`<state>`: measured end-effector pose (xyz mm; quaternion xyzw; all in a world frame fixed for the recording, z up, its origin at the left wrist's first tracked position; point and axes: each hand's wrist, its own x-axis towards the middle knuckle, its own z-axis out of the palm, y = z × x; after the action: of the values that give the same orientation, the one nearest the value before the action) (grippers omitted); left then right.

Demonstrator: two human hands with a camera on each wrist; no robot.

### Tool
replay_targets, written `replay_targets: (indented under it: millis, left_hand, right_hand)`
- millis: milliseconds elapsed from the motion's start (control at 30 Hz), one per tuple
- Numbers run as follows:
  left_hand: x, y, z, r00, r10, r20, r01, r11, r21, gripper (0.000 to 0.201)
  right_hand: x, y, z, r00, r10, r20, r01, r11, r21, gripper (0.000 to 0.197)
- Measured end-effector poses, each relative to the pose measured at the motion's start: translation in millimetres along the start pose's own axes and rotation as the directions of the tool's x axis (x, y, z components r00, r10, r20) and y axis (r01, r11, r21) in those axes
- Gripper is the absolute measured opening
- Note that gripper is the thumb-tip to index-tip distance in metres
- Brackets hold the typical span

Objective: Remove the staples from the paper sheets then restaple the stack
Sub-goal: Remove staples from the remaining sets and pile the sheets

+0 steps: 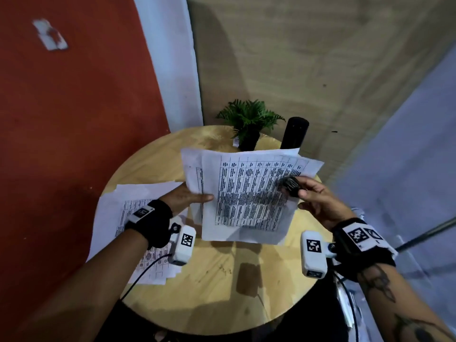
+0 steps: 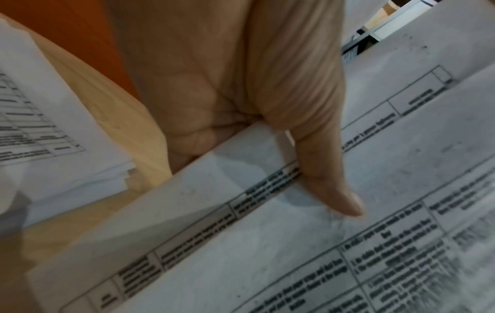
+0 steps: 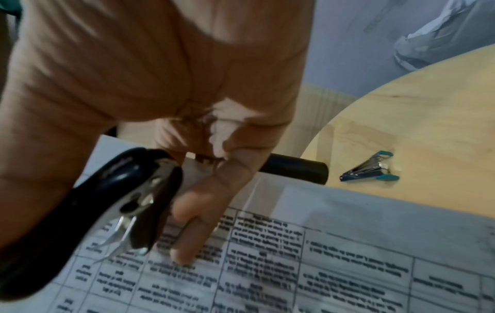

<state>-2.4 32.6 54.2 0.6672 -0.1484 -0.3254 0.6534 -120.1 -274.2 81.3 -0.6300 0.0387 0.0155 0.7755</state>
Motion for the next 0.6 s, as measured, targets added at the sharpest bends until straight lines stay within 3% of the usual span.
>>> replay_targets:
  millis: [100,167,233,267,300,367,500,567,600]
  left_hand:
    - [-8.3,14.5,-2.5,0.991,0.059,-0.118,-0.052,0.996,0.068,0.059]
    - [-12.0,35.8,-5.9,0.935,0.204,-0.291,-0.186,0.979,0.089,0.03]
    - [-15.1,68.4,-8.0,0.837,0.369,-0.403,-0.332,0.929,0.161,0.039]
    - [-18.5,87.1,-6.9,0.799,0.448,-0.402,-0.381,0.893,0.24,0.05]
    - [-19.0,101.9,-5.7,0.775,0.519,-0.36,-0.412,0.847,0.336,0.062]
    - [-31.7,129.2,3.8,0.774,0.6,-0.204,-0.444,0.743,0.501,0.079]
    - [-39.6,163.4,23.3,0.812,0.583,0.01,-0.364,0.493,0.79,0.067]
    - [-39.3,174.4,30.6,0.85,0.521,0.082,-0.305,0.358,0.883,0.058]
    - [-41.0,179.3,34.0,0.865,0.492,0.099,-0.291,0.33,0.898,0.053]
  right_hand:
    - [-3.7,-14.3,6.6,0.999,-0.029,0.021,0.03,0.999,-0.016,0.068]
    - [-7.4,-24.6,10.0,0.998,-0.057,0.014,0.058,0.998,-0.034,0.071]
    - [-10.3,-33.4,12.7,0.997,-0.08,0.006,0.08,0.994,-0.07,0.07]
    - [-12.6,-38.3,14.2,0.996,-0.093,0.008,0.093,0.993,-0.075,0.068]
    - [-14.0,-42.0,15.2,0.995,-0.101,0.013,0.102,0.992,-0.075,0.067]
    - [-21.2,-52.4,23.5,0.992,-0.127,0.012,0.128,0.989,-0.077,0.065]
    - [-28.5,-66.8,32.7,0.988,-0.155,-0.002,0.154,0.984,-0.086,0.069]
    - [-34.7,-73.7,35.7,0.984,-0.179,0.004,0.178,0.981,-0.078,0.072]
    - [-38.7,-77.5,38.0,0.982,-0.191,0.009,0.191,0.979,-0.076,0.074]
